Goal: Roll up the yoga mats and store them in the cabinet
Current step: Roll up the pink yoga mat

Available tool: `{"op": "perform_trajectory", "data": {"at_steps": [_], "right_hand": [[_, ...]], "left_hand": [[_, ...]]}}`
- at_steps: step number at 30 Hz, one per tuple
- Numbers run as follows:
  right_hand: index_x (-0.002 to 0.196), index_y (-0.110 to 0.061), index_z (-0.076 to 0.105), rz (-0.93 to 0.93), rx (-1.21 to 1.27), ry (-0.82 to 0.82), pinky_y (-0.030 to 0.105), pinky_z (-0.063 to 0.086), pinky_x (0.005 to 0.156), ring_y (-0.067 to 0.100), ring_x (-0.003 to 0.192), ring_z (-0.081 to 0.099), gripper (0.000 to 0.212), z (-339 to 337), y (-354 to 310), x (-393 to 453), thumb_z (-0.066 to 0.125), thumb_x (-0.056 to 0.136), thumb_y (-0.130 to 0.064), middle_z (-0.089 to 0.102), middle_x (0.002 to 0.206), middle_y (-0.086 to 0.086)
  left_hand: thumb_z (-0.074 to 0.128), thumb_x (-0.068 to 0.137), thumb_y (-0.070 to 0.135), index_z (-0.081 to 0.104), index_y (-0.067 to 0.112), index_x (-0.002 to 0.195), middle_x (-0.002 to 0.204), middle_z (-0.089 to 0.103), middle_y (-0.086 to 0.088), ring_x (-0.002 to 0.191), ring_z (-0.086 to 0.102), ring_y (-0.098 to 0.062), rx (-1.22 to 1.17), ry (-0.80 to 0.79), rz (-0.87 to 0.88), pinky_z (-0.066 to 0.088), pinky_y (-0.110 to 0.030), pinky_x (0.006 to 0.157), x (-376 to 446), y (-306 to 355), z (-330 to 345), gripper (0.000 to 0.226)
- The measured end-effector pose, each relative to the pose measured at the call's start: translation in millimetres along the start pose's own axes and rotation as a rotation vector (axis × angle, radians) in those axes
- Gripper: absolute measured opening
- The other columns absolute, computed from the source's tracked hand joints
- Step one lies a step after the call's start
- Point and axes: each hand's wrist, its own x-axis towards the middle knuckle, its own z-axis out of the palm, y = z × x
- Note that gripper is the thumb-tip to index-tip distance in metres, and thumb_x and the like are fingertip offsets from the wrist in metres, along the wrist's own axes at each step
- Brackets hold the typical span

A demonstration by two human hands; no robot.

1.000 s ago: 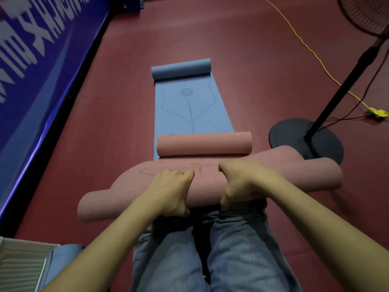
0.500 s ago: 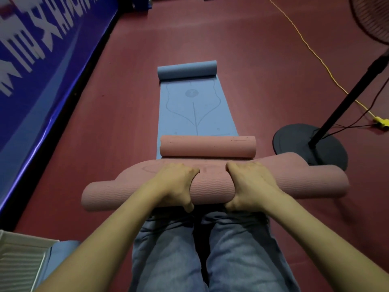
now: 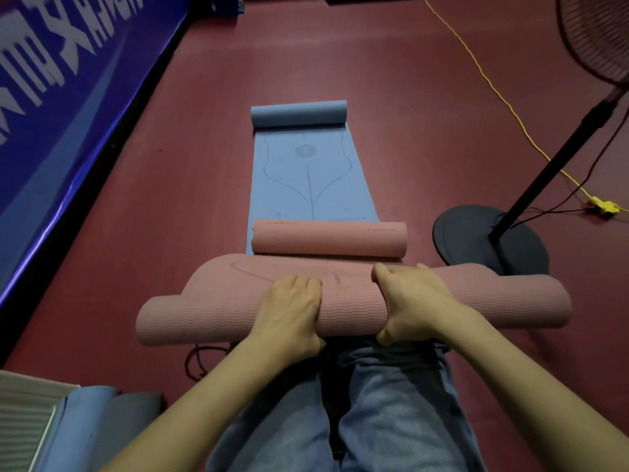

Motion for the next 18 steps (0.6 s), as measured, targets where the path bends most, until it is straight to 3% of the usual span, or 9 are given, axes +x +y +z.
{"op": "perform_trajectory", "data": {"at_steps": [2, 4, 6, 8, 11, 14, 18], "right_hand": [[0.124, -0.024, 0.047, 0.019, 0.053, -0.024, 0.036, 0.044, 0.090, 0.025, 0.106, 0.060, 0.092, 2.6, 3.8, 0.5, 0.080, 0.047, -0.061, 0.062, 0.119, -0.004], [0.132, -0.024, 0.046, 0.024, 0.099, -0.054, 0.034, 0.045, 0.088, 0.025, 0.111, 0.059, 0.098, 1.1, 6.9, 3.5, 0.083, 0.049, -0.061, 0.061, 0.125, -0.003], [0.135, -0.025, 0.045, 0.011, 0.123, -0.081, 0.034, 0.042, 0.083, 0.023, 0.112, 0.060, 0.101, -2.8, 9.9, 7.8, 0.084, 0.049, -0.062, 0.061, 0.128, -0.004], [0.134, -0.026, 0.045, 0.008, 0.137, -0.119, 0.033, 0.039, 0.080, 0.022, 0.110, 0.060, 0.100, -9.1, 11.3, 11.7, 0.085, 0.050, -0.061, 0.062, 0.127, -0.005], [0.137, -0.028, 0.044, 0.038, 0.187, -0.202, 0.031, 0.042, 0.080, 0.021, 0.103, 0.058, 0.104, -16.9, 13.7, 16.0, 0.089, 0.048, -0.058, 0.060, 0.128, -0.006], [0.139, -0.031, 0.042, 0.103, 0.284, -0.263, 0.033, 0.046, 0.082, 0.018, 0.100, 0.052, 0.109, -23.6, 19.4, 20.3, 0.092, 0.045, -0.058, 0.057, 0.129, -0.007], [0.128, -0.034, 0.039, 0.131, 0.254, -0.148, 0.037, 0.048, 0.085, 0.020, 0.106, 0.054, 0.107, -11.1, 25.5, 19.4, 0.086, 0.038, -0.069, 0.052, 0.122, -0.007]], "left_hand": [[0.081, 0.047, 0.048, 0.059, 0.017, 0.089, 0.084, 0.064, -0.001, 0.076, 0.059, -0.024, 0.011, 0.009, 0.024, 0.037, -0.030, 0.062, 3.3, 0.6, 3.9, 0.057], [0.085, 0.040, 0.042, 0.064, 0.012, 0.095, 0.087, 0.065, -0.004, 0.077, 0.062, -0.027, 0.007, 0.046, 0.018, 0.047, -0.032, 0.064, 2.7, 2.5, 9.2, 0.067], [0.083, 0.046, 0.027, 0.064, 0.002, 0.117, 0.107, 0.067, -0.013, 0.098, 0.064, -0.034, 0.021, 0.116, -0.003, 0.055, -0.041, 0.088, -4.9, 6.5, 20.2, 0.077], [0.076, 0.055, 0.016, 0.057, -0.004, 0.133, 0.124, 0.063, -0.019, 0.113, 0.059, -0.038, 0.053, 0.176, -0.016, 0.049, -0.047, 0.104, -13.2, 8.9, 28.6, 0.082], [0.077, 0.052, 0.013, 0.059, -0.004, 0.131, 0.111, 0.065, -0.017, 0.094, 0.060, -0.035, 0.095, 0.160, -0.018, 0.052, -0.043, 0.089, -4.6, 5.5, 27.7, 0.083], [0.080, 0.039, 0.015, 0.065, 0.004, 0.107, 0.088, 0.064, -0.010, 0.075, 0.058, -0.032, 0.137, 0.071, 0.008, 0.047, -0.038, 0.069, 18.4, -0.4, 20.6, 0.071], [0.072, 0.045, 0.020, 0.054, 0.016, 0.087, 0.080, 0.062, -0.006, 0.069, 0.060, -0.030, 0.171, -0.065, 0.079, 0.029, -0.033, 0.066, 33.8, -2.7, 6.9, 0.045]]}}
